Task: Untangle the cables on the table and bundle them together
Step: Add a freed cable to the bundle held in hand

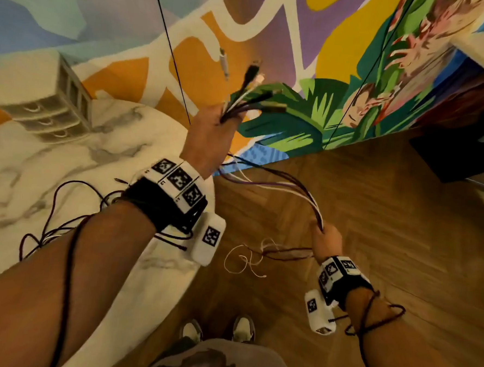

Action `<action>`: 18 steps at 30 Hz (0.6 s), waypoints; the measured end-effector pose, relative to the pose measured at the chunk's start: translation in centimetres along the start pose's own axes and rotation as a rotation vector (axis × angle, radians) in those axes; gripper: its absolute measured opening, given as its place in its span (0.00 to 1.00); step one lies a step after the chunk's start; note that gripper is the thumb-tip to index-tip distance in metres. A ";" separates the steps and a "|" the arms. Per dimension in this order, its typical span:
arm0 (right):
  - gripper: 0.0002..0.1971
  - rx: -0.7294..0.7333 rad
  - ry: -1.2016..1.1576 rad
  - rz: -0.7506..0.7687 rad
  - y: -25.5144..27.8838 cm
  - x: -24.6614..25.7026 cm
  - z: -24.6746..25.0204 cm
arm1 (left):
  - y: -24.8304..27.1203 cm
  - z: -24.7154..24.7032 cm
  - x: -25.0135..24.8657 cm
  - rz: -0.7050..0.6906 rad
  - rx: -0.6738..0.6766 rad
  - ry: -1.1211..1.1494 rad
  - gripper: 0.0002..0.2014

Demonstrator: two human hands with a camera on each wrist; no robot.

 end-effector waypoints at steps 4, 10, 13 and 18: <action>0.11 0.232 0.310 -0.064 -0.6 -3.8 -2.5 | 1.5 -2.3 -0.4 0.094 0.088 0.175 0.22; 0.21 0.458 -0.409 0.343 3.5 9.2 -1.3 | 6.0 -8.6 2.0 0.243 0.349 0.211 0.11; 0.30 0.688 -0.854 0.249 5.2 13.3 -0.7 | 7.3 -10.1 2.7 0.203 0.450 0.121 0.07; 0.17 0.700 -0.525 0.334 7.2 16.9 -0.8 | 9.6 -10.6 2.1 0.122 0.548 -0.032 0.16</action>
Point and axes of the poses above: each hand's wrist, its own y-axis away from the middle knuckle, its own z-axis out of the back of the hand, x = y × z, the point moved 7 cm from there along -y, towards the middle knuckle
